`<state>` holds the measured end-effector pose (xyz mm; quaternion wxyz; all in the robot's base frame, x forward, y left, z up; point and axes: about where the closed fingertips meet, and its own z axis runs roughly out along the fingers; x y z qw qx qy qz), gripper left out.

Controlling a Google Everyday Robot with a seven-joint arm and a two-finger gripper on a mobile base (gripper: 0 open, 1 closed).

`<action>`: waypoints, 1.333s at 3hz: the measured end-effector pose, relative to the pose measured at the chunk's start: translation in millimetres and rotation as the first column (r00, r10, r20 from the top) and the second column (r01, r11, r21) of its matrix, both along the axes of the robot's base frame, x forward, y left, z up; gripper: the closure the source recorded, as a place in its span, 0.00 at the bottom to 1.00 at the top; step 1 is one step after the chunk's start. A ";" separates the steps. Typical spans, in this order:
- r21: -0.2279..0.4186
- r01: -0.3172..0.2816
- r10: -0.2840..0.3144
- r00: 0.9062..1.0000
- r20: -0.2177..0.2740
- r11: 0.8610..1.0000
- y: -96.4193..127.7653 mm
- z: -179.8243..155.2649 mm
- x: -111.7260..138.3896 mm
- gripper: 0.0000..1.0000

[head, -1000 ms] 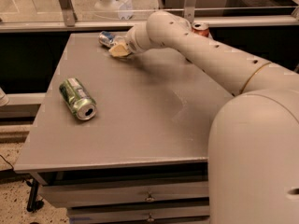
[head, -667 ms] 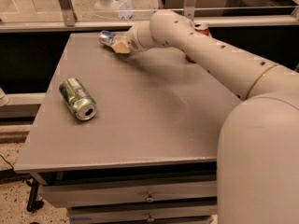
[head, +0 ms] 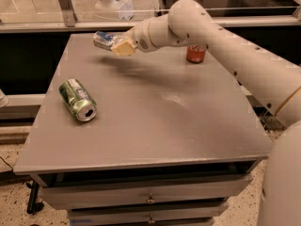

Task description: Move redbull can near green can

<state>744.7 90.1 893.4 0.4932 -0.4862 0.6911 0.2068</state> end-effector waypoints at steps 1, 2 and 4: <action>-0.044 -0.144 0.143 0.990 -0.019 0.989 -11.4 6.8 -53.5 1.00; -0.129 -0.245 0.240 0.969 -0.051 0.961 -40.4 5.9 -99.1 1.00; -0.227 -0.345 0.333 0.939 -0.090 0.911 -101.0 0.6 -157.3 1.00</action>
Offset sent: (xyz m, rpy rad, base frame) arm -0.1521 -0.0849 0.0075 -0.2465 0.0560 0.3553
